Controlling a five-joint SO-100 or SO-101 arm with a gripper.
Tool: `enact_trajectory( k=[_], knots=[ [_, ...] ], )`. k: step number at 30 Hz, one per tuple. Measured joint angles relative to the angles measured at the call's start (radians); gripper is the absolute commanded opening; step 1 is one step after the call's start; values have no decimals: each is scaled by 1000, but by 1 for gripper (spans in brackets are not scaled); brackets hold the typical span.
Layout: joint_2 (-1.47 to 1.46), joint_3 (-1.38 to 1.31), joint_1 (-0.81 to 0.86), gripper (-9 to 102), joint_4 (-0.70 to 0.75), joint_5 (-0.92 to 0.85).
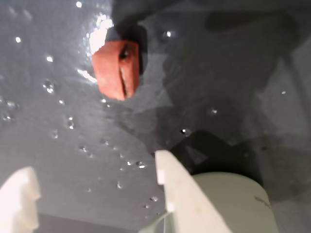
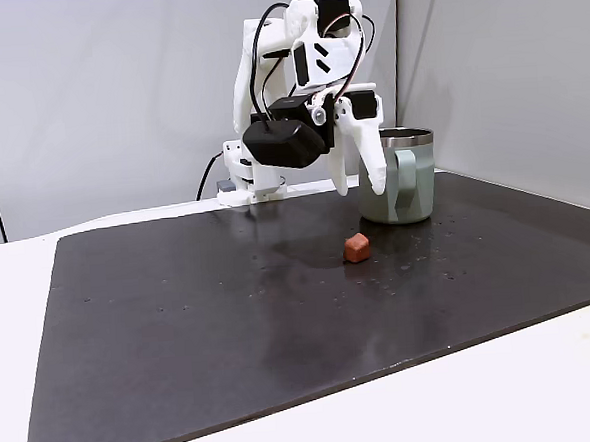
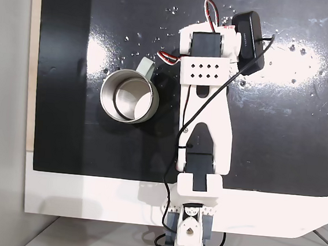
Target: Grasp a cube and put it in the cup.
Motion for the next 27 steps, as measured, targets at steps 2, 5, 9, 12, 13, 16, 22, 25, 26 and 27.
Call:
enact_trajectory(
  k=[2,5,9,12,13,16,22,25,26,27],
  knots=[
    [0,0,5,29,0,0],
    [-15,-2,5,29,3,-2],
    [-41,-2,9,28,3,-6],
    [-64,-2,21,28,3,-6],
    [-71,-2,25,28,3,-6],
    [-94,-12,25,28,3,-6],
    [-179,-78,35,27,3,-6],
    [-218,-114,41,27,14,-8],
    [-229,-123,41,27,15,-11],
    [-242,-133,41,27,17,-12]
  ],
)
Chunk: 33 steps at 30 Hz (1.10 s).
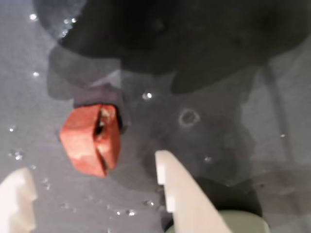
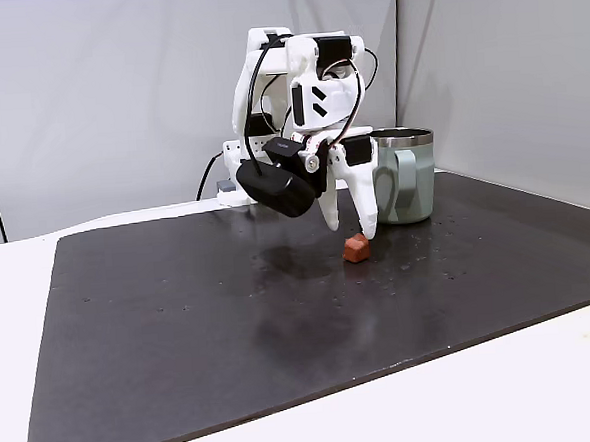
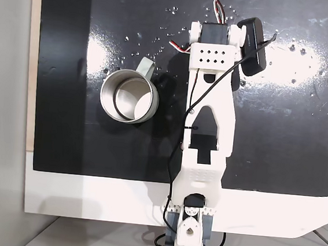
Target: Grasp a cube and put it in the cup.
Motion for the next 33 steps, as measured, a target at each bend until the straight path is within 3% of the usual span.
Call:
enact_trajectory(
  k=[9,19,26,33],
  knots=[
    [-112,-106,2,26,12,-2],
    [-301,-376,-11,22,150,8],
    [-440,-673,-26,1,291,18],
    [-440,-701,-25,0,302,20]
  ],
)
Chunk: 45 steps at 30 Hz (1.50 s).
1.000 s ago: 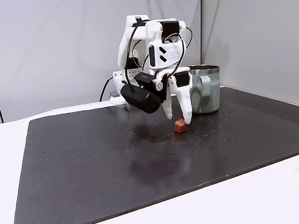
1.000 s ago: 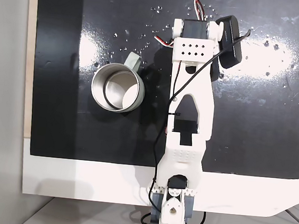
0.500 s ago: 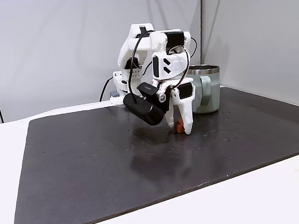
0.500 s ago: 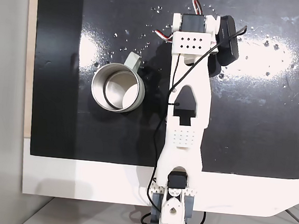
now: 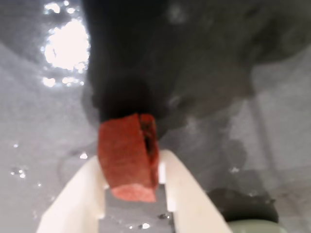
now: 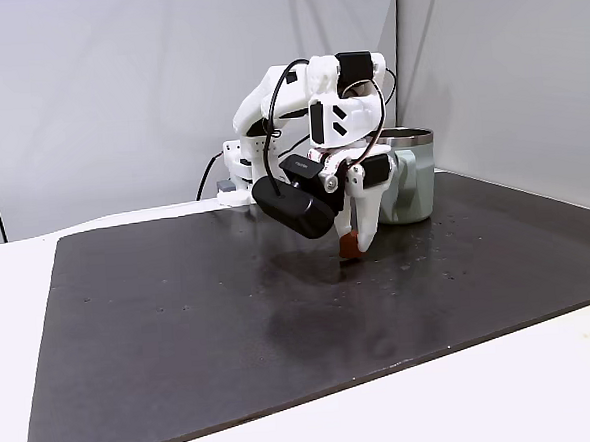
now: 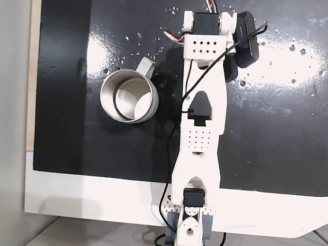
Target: Grasp a cube and put it in the cup.
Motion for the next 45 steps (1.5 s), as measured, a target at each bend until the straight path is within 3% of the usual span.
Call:
enact_trajectory(
  k=[11,32,45],
  knots=[
    [95,52,-3,0,0,12],
    [946,482,-28,1,5,40],
    [1060,644,-75,0,6,-25]
  ],
)
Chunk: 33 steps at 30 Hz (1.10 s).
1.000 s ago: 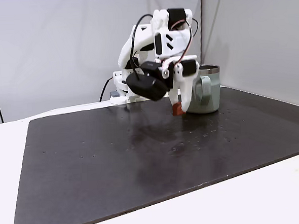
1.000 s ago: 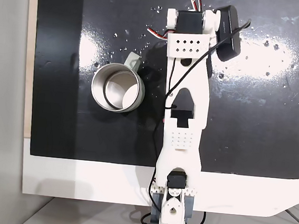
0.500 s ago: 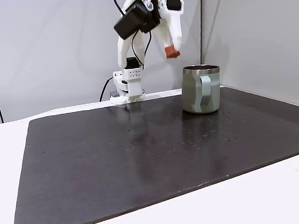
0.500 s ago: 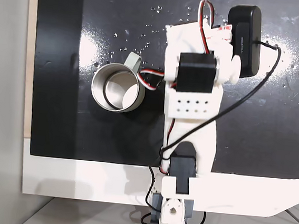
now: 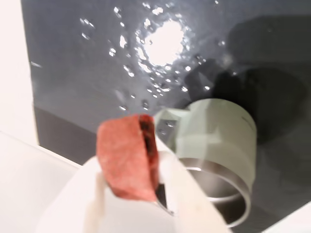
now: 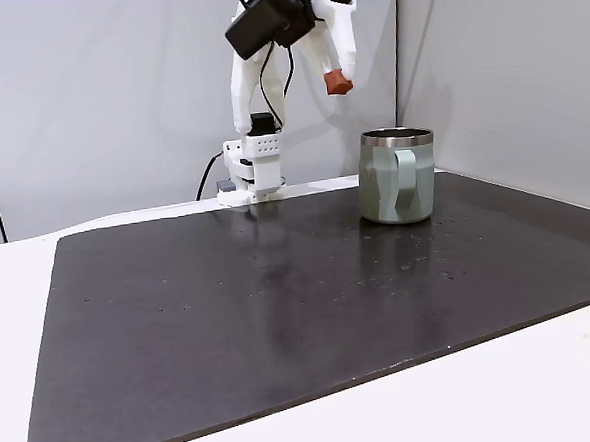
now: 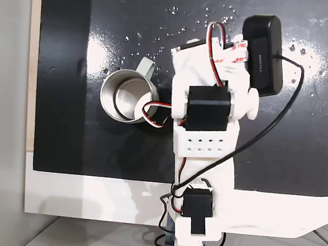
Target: Grasp a cube and put it in the cup.
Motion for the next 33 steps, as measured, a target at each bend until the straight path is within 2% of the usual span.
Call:
enact_trajectory(
  k=[10,20,31,33],
  knots=[
    [69,204,-170,0,-2,-26],
    [26,216,-356,0,-2,69],
    [8,252,-425,1,-5,112],
    [8,275,-430,6,-3,115]
  ],
)
